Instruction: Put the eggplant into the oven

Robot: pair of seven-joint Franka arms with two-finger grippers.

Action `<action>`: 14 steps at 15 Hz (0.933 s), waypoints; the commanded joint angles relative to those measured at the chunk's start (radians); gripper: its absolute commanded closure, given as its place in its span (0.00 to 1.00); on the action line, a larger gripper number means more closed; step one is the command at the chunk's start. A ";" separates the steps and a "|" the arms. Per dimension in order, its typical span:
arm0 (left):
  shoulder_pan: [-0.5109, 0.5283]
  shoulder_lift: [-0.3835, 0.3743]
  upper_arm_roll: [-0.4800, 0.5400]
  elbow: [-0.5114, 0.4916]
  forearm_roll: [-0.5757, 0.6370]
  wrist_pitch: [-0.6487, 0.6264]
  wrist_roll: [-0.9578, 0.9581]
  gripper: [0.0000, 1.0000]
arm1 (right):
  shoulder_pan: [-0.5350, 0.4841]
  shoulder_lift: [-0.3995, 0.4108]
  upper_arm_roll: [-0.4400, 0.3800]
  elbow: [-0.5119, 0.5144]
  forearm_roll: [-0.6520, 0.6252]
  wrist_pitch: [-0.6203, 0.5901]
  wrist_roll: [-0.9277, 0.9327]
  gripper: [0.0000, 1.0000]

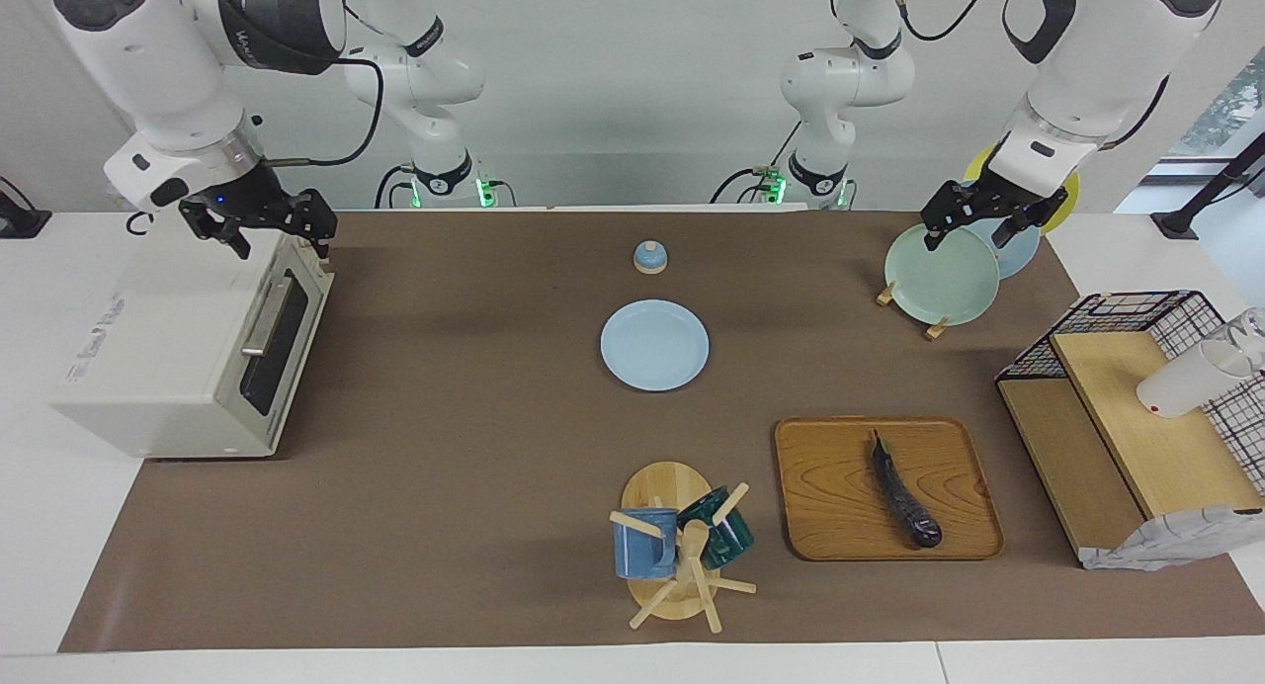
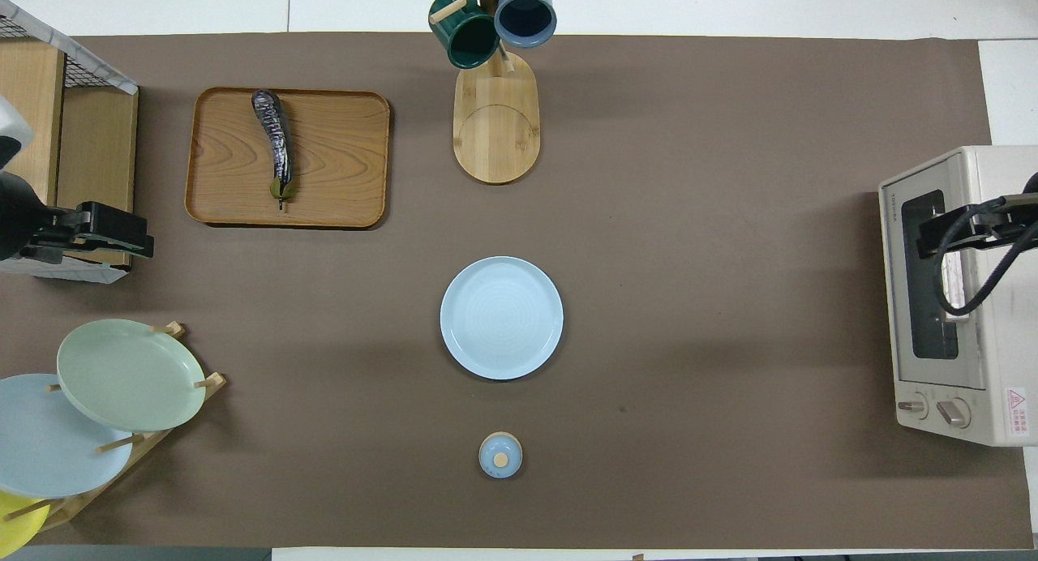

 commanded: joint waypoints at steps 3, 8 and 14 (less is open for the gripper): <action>0.016 0.006 -0.012 0.008 0.009 0.017 0.007 0.00 | -0.008 -0.014 0.003 -0.009 0.023 -0.004 0.003 0.00; 0.017 0.007 -0.014 0.007 0.006 0.055 0.005 0.00 | -0.008 -0.013 0.002 -0.009 0.023 -0.002 0.003 0.00; 0.016 0.022 -0.014 0.013 -0.012 0.057 0.007 0.00 | -0.012 -0.030 0.002 -0.056 0.023 0.071 -0.002 1.00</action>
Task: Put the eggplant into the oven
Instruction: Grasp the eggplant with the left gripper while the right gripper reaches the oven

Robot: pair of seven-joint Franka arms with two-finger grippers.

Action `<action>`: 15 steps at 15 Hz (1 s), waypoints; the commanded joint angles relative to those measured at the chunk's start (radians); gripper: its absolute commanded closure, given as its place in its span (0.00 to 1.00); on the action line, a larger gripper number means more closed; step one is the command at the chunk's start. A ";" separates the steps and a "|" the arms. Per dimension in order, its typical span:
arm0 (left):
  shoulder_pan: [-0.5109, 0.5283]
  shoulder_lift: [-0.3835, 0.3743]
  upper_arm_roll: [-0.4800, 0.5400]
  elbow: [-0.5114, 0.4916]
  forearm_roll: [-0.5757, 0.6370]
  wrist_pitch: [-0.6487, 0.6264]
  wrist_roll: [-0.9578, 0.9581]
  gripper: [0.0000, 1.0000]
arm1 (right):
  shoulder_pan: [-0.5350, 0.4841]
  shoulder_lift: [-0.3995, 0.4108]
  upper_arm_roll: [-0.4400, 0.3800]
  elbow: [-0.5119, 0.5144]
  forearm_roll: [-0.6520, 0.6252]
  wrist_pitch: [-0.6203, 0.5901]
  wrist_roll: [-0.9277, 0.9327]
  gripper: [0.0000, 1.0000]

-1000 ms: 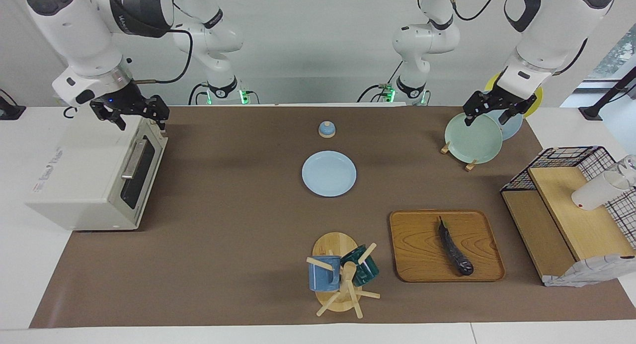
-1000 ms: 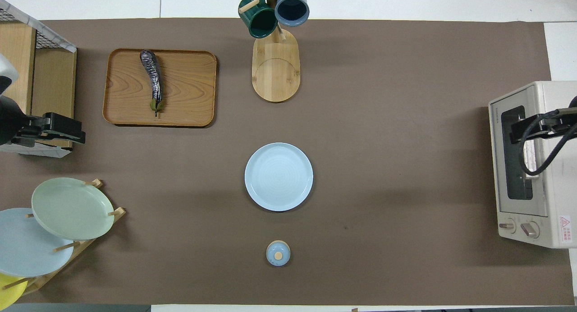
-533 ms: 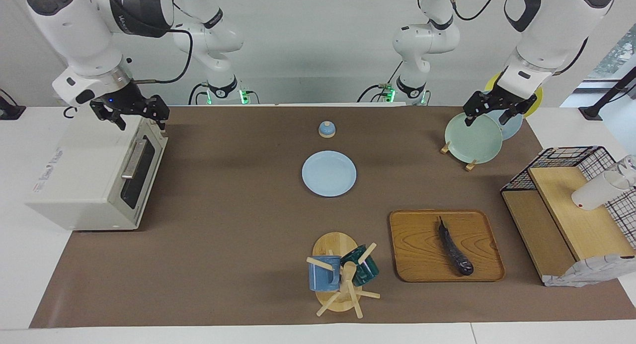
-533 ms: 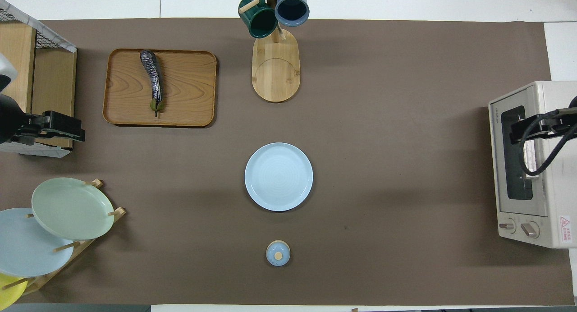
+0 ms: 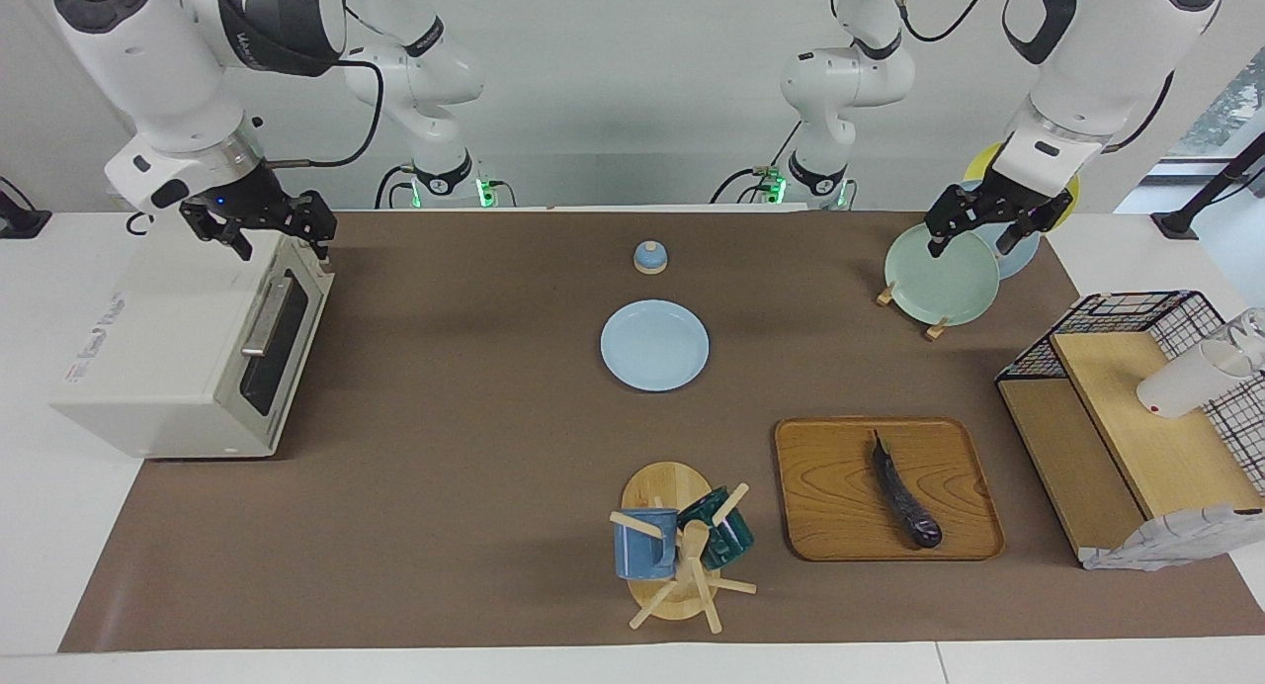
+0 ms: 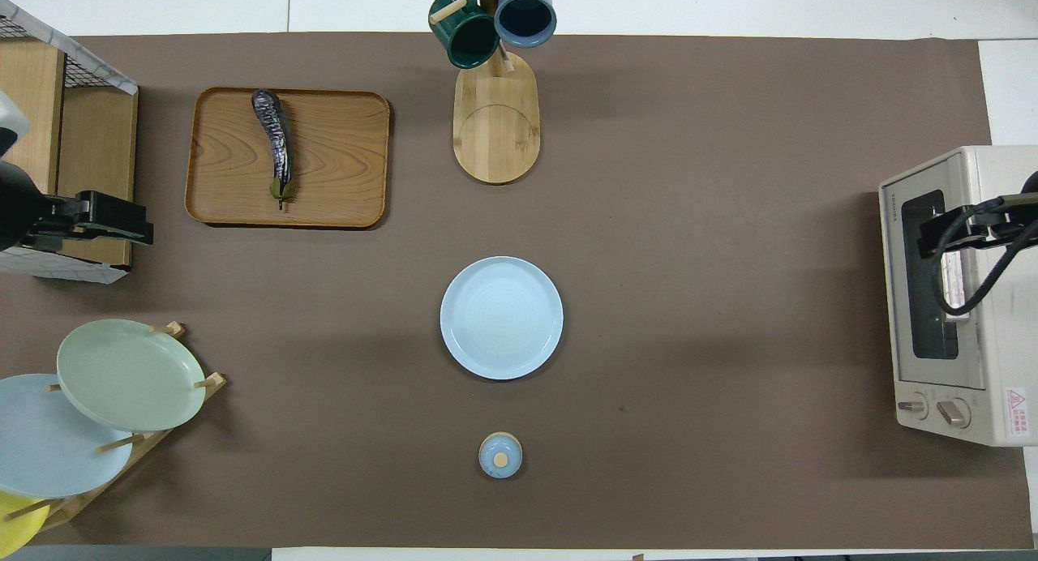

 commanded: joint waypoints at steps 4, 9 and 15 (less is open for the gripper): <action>0.017 0.052 -0.007 0.030 -0.033 0.029 0.010 0.00 | -0.009 -0.035 0.001 -0.084 0.022 0.101 -0.003 1.00; 0.016 0.291 -0.006 0.248 -0.022 0.024 0.010 0.00 | -0.064 -0.037 -0.001 -0.182 0.005 0.237 0.001 1.00; 0.005 0.500 -0.007 0.318 -0.011 0.173 0.047 0.00 | -0.076 -0.020 -0.002 -0.299 -0.049 0.322 -0.002 1.00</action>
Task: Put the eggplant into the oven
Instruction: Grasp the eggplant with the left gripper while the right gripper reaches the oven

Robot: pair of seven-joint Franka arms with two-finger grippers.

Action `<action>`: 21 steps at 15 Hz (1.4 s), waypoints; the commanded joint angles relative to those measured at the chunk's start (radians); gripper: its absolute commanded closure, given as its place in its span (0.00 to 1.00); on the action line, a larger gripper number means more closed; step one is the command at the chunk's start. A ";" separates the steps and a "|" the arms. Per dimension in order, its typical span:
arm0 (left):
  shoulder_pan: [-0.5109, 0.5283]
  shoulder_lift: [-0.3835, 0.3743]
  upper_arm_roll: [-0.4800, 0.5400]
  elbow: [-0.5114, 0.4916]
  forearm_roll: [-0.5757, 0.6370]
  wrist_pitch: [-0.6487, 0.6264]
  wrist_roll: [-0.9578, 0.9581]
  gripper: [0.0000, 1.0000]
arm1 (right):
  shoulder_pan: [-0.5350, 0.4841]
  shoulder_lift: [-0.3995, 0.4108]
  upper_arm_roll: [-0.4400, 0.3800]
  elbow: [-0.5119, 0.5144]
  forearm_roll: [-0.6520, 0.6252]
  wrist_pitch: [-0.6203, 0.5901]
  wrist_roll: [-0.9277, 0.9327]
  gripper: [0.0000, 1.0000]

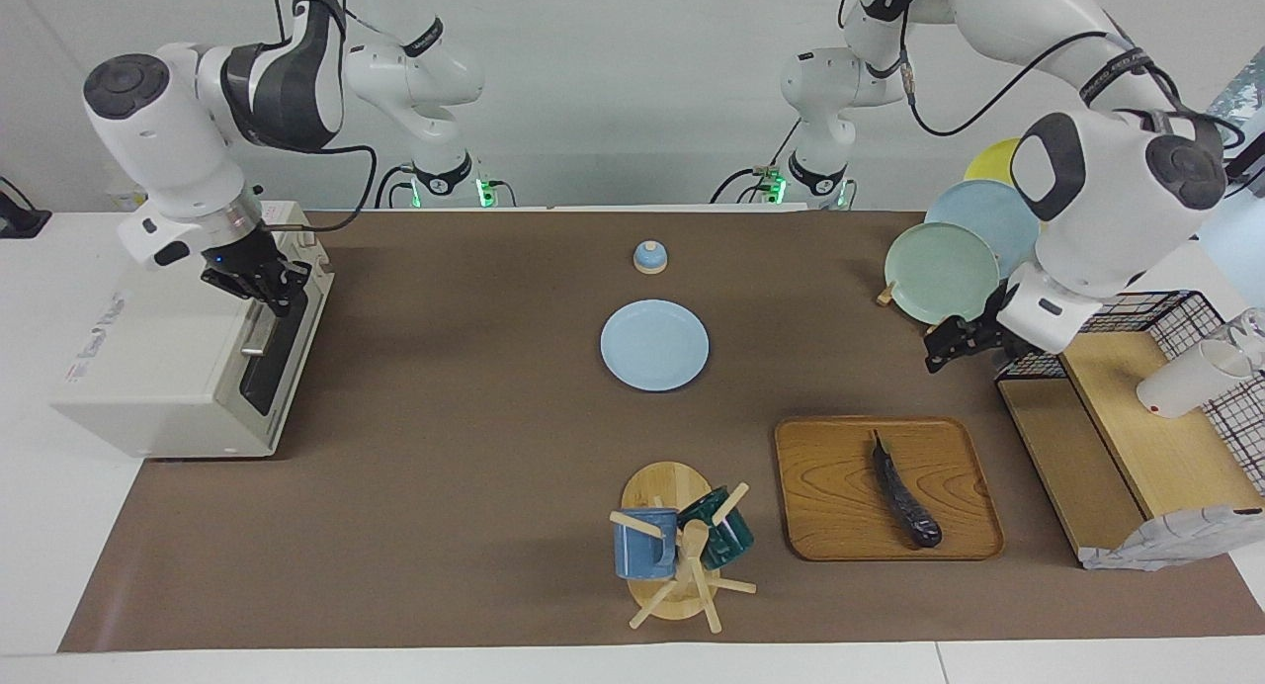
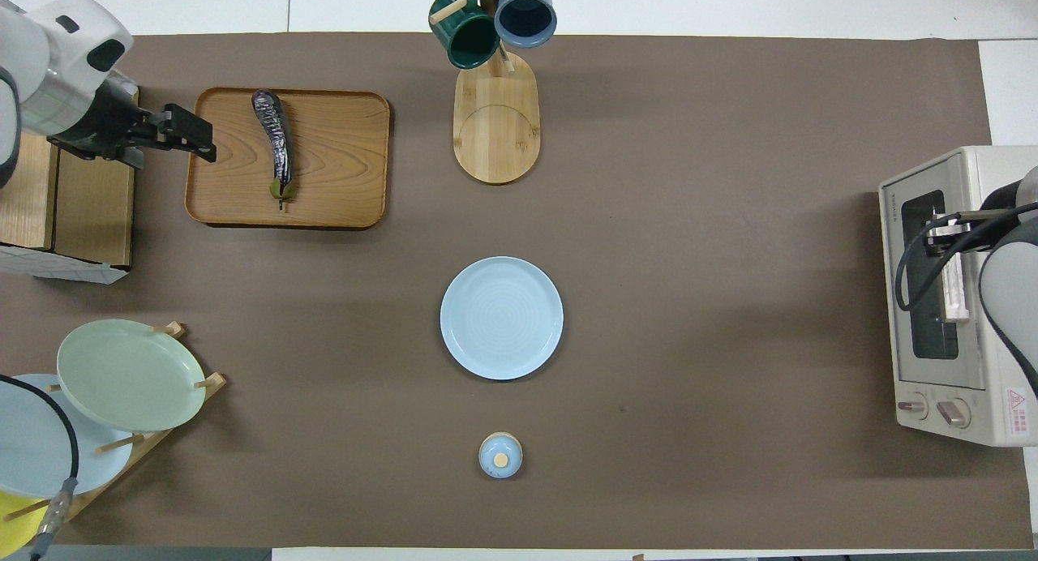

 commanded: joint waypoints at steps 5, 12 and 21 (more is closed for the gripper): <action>-0.015 0.219 -0.013 0.045 0.022 0.210 0.040 0.00 | -0.024 -0.021 0.005 -0.054 -0.105 0.009 -0.064 1.00; -0.050 0.207 -0.013 -0.138 0.015 0.471 0.036 0.00 | -0.033 -0.032 0.008 -0.099 -0.097 0.051 -0.056 1.00; -0.058 0.188 -0.012 -0.196 0.016 0.526 0.034 0.69 | 0.079 0.002 0.014 -0.212 -0.034 0.238 0.108 1.00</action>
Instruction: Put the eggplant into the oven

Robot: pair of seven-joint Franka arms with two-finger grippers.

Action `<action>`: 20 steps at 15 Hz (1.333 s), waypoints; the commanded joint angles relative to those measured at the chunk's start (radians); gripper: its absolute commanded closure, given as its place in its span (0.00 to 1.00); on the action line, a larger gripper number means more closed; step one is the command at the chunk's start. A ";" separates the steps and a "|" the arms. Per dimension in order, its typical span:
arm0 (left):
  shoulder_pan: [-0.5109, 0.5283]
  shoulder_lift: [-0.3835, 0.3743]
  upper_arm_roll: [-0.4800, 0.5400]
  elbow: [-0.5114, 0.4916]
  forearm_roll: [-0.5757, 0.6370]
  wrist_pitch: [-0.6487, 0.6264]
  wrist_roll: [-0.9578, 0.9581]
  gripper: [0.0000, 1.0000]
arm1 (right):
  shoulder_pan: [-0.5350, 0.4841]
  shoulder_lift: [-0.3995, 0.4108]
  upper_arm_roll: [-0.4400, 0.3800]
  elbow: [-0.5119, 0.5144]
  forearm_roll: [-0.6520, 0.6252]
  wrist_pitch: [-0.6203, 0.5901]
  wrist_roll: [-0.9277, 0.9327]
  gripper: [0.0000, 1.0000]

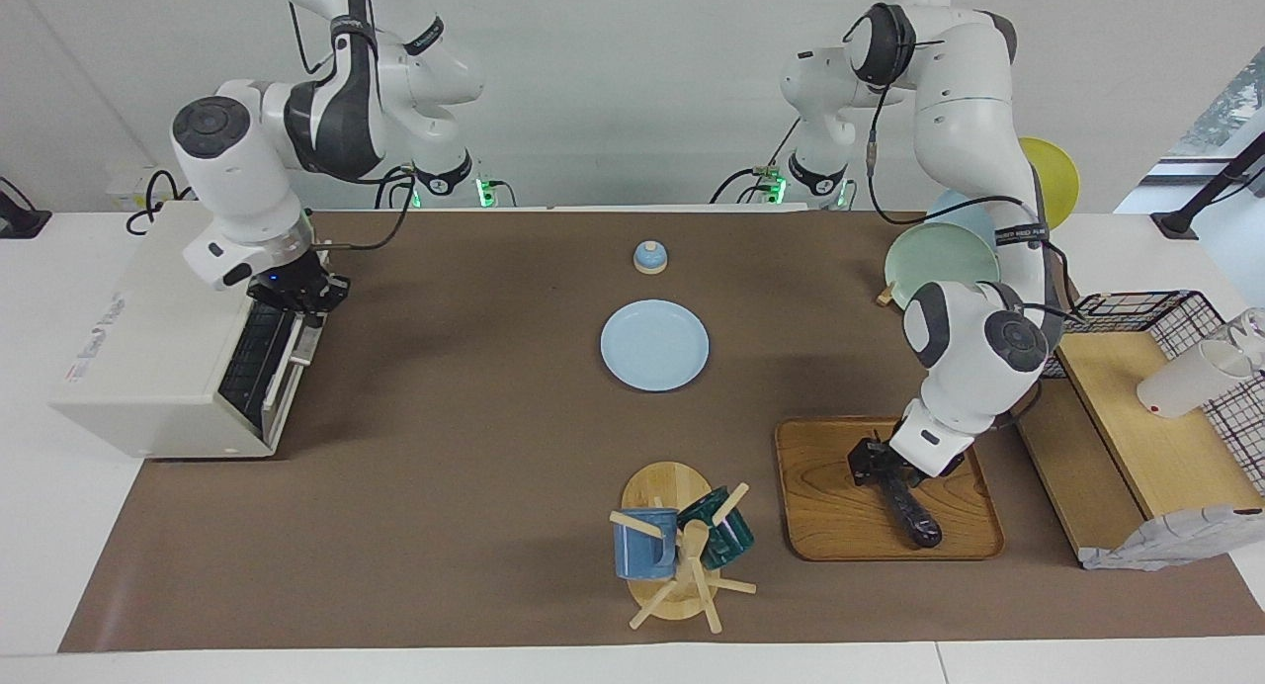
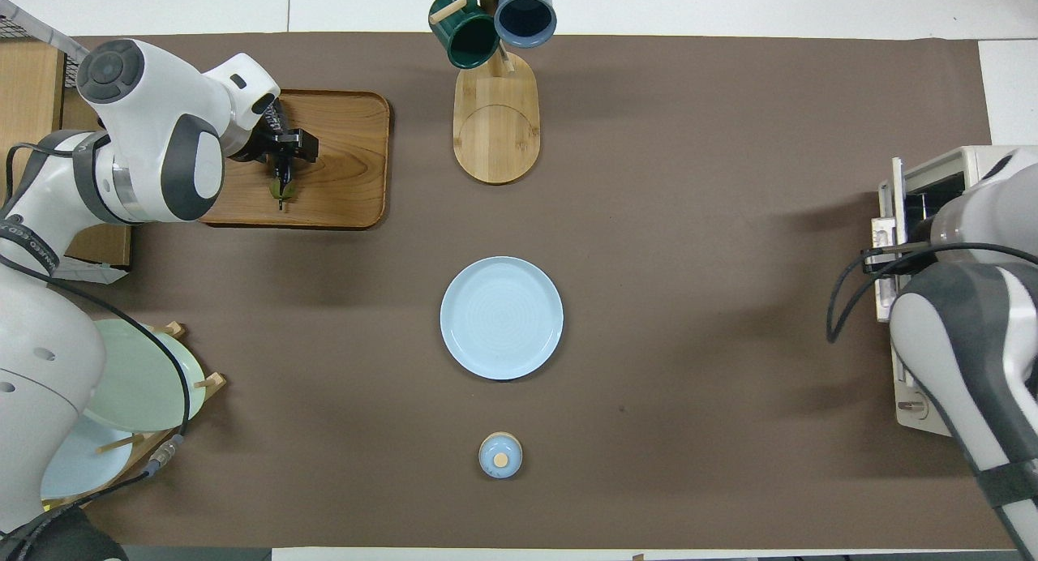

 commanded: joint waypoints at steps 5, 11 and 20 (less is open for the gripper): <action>-0.003 -0.039 0.008 -0.031 0.011 0.005 0.002 1.00 | 0.010 0.074 -0.001 -0.095 0.060 0.237 0.051 1.00; -0.038 -0.202 0.000 0.023 -0.018 -0.285 -0.134 1.00 | 0.013 0.159 0.006 -0.112 0.122 0.335 0.069 1.00; -0.346 -0.471 0.000 -0.176 -0.094 -0.409 -0.519 1.00 | 0.152 0.203 0.006 -0.035 0.228 0.303 0.163 1.00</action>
